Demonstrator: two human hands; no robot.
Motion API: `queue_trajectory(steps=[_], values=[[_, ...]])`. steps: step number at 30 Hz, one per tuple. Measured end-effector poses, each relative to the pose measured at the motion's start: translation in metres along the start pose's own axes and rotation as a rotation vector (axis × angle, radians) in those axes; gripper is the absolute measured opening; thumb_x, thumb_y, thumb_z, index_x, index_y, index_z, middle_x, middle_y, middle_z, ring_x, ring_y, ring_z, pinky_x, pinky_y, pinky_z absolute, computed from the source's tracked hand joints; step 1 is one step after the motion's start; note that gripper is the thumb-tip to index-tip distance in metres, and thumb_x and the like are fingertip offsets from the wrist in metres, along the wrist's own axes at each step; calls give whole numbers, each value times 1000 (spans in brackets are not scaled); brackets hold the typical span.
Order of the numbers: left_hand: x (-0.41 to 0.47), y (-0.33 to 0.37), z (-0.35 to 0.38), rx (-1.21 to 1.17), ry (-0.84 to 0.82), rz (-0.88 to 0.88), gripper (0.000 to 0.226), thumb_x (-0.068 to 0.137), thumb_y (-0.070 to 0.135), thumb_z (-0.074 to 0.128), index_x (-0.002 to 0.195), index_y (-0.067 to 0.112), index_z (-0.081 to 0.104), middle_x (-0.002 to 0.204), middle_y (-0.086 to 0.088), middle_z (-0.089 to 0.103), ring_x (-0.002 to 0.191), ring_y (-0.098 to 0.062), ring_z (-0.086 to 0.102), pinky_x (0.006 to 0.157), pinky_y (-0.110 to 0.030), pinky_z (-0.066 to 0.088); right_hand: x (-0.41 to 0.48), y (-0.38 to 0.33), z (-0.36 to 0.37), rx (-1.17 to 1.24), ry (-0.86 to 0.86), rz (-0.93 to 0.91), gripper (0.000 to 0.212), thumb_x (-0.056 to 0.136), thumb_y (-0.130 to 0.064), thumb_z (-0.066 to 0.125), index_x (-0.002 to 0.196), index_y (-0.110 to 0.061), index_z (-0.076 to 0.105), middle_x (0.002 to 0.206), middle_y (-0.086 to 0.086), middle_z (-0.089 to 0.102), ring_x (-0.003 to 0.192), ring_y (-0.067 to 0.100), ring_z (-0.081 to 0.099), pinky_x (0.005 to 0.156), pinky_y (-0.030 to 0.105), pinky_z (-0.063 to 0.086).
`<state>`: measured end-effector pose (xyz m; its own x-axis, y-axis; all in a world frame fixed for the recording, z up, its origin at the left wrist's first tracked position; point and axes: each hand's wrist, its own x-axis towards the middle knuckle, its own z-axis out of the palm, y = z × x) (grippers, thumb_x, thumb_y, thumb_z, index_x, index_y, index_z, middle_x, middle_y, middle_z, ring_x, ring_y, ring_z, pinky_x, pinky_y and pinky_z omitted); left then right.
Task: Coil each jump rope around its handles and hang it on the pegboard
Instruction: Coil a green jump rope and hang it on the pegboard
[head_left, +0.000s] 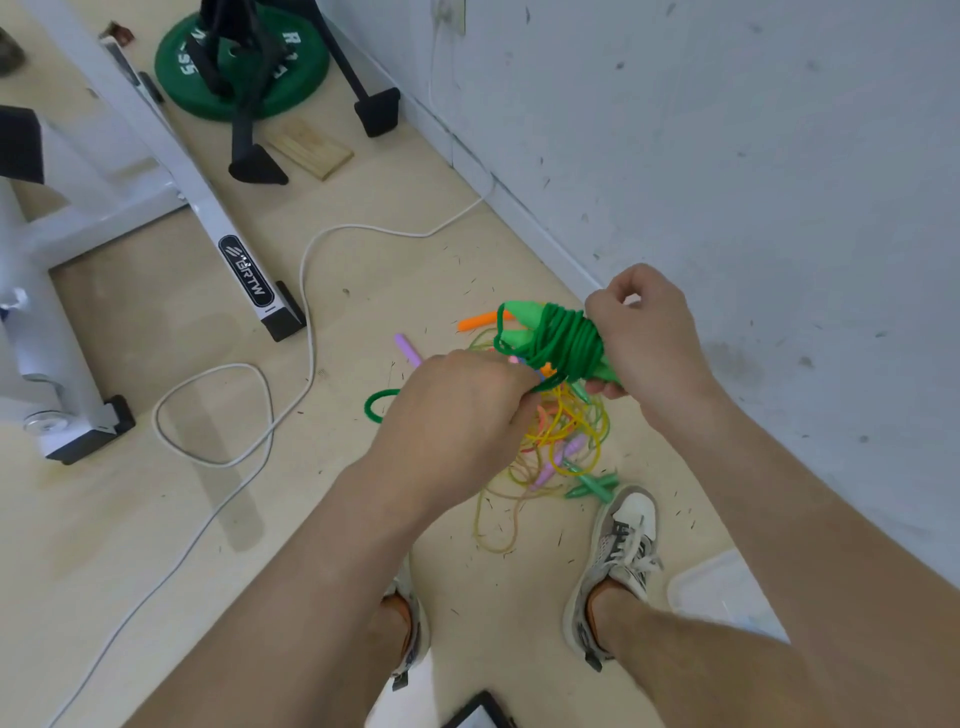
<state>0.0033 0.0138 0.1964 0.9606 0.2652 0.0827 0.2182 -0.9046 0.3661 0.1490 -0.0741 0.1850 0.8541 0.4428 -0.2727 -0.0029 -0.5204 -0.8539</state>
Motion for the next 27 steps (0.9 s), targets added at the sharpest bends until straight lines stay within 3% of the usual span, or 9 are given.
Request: queue_trajectory(steps=[3, 7, 12, 17, 20, 22, 24, 27], values=[[1, 5, 2, 34, -27, 32, 23, 82, 22, 46, 61, 14, 51, 55, 1, 42, 52, -25, 39, 49, -30, 25, -4, 1, 4, -292, -64, -165, 15, 84, -29, 52, 78, -15, 52, 74, 8, 61, 66, 34, 63, 55, 43, 54], [1, 4, 2, 35, 12, 55, 15, 77, 22, 58, 65, 17, 66, 56, 1, 56, 51, -24, 51, 47, -28, 33, -11, 3, 10, -572, -199, -277, 21, 90, -29, 51, 74, -16, 46, 69, 0, 52, 70, 26, 51, 63, 39, 43], [1, -11, -6, -87, 83, -60, 22, 73, 45, 62, 75, 25, 73, 61, 6, 61, 66, -20, 59, 54, -33, 45, -12, -2, 6, -521, -324, -357, 27, 87, -34, 60, 73, -15, 49, 75, 5, 61, 64, 23, 54, 62, 41, 46], [2, -17, -8, -208, -90, -191, 36, 78, 62, 55, 90, 33, 73, 64, 5, 56, 71, -16, 56, 66, -41, 47, -15, -7, -2, -393, -498, -386, 23, 90, -31, 61, 76, -15, 56, 81, 6, 63, 71, 23, 58, 62, 41, 52], [3, -20, -12, -484, -157, -254, 21, 81, 45, 67, 88, 28, 76, 62, -8, 58, 57, -11, 48, 65, -36, 43, -15, -7, -4, -304, -539, -354, 17, 91, -30, 62, 80, -17, 64, 83, 0, 65, 72, 18, 60, 51, 31, 50], [2, -21, -15, -574, -198, -255, 11, 83, 37, 67, 83, 28, 74, 60, 0, 59, 54, -7, 49, 57, -29, 39, -18, -6, -1, -236, -573, -314, 14, 92, -29, 61, 86, -18, 68, 84, -4, 64, 69, 16, 60, 46, 29, 50], [2, -22, -18, -610, -240, -272, 12, 84, 38, 65, 83, 27, 70, 55, 15, 56, 49, 5, 48, 51, -13, 33, -19, -5, 0, -213, -589, -302, 16, 94, -29, 58, 91, -19, 70, 84, -4, 64, 73, 18, 63, 51, 36, 57], [1, -26, -18, -639, -223, -300, 28, 74, 54, 59, 76, 27, 69, 52, 8, 49, 47, -2, 43, 49, -13, 33, -21, -5, 2, -211, -637, -269, 25, 99, -34, 52, 92, -18, 70, 85, 0, 63, 78, 17, 63, 65, 42, 58]])
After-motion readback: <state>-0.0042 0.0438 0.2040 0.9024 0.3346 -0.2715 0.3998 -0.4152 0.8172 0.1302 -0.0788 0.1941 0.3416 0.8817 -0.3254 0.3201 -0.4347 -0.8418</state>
